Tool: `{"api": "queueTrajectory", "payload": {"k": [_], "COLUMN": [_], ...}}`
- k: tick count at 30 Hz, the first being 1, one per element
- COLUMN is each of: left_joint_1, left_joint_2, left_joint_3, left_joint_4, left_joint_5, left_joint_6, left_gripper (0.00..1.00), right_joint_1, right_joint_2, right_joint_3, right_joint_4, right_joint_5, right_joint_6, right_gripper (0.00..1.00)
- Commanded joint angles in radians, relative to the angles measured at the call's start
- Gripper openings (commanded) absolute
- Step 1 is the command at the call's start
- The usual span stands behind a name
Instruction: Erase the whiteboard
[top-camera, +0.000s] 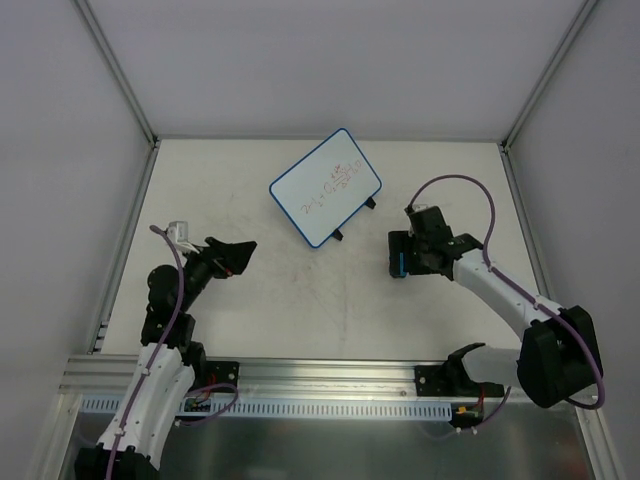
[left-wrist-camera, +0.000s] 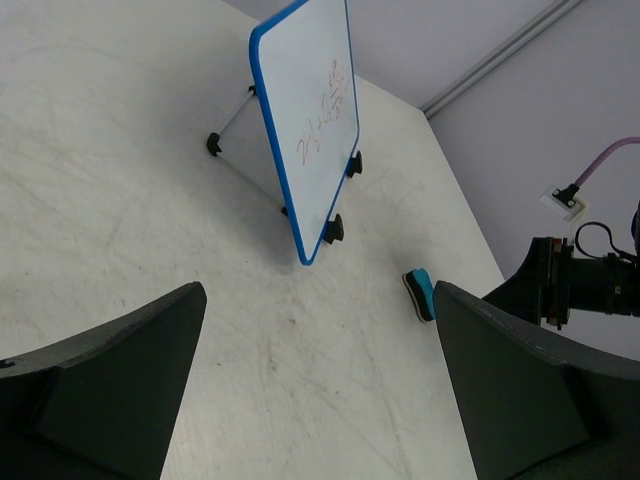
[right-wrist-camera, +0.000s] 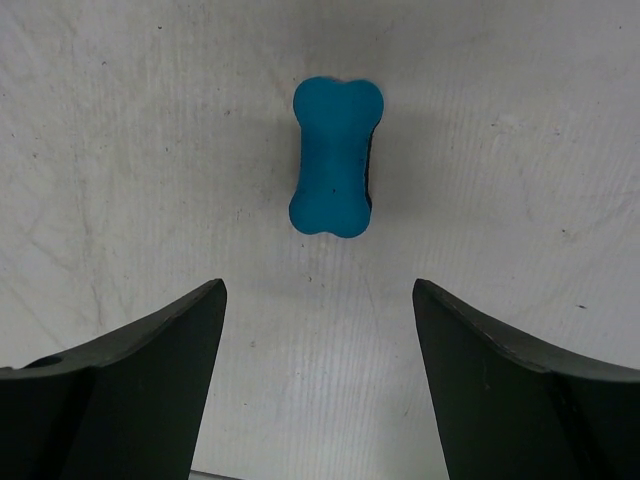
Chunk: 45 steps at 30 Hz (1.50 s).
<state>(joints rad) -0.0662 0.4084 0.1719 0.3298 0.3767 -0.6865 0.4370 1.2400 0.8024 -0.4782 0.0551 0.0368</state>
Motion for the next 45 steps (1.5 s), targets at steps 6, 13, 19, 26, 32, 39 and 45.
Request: {"api": "queueTrajectory", "payload": {"k": [6,13,19,26,32,39,45], "left_joint_1": [-0.004,-0.004,-0.003,-0.004,-0.004,-0.004,-0.004], "left_joint_2": [0.204,0.369,0.397,0.408,0.406,0.385,0.403], "left_joint_3": [0.129,0.186,0.164,0.152,0.146,0.135,0.136], "left_joint_4": [0.302,0.370,0.429,0.445,0.460,0.460,0.469], "left_joint_5": [-0.013,0.002,-0.001,-0.005,0.004,0.005,0.008], "left_joint_6": [0.036,0.053,0.058,0.068,0.059,0.068,0.065], "left_gripper": [0.99,0.99,0.99,0.99,0.99,0.99,0.99], "right_joint_1": [0.011,0.011,0.003,-0.011,-0.014,-0.015,-0.017], "right_joint_2": [0.111,0.242,0.302,0.363,0.385,0.391,0.391], "right_joint_3": [0.115,0.150,0.153,0.175,0.176,0.175,0.167], "right_joint_4": [0.003,0.042,0.095,0.119,0.131,0.138,0.139], "right_joint_5": [0.051,0.051,0.045,0.031,0.068,0.088,0.089], "right_joint_6": [-0.066,-0.078,-0.072,-0.069,-0.064,-0.064,-0.063], "right_gripper": [0.78,0.75,0.67,0.63,0.56,0.46,0.45]}}
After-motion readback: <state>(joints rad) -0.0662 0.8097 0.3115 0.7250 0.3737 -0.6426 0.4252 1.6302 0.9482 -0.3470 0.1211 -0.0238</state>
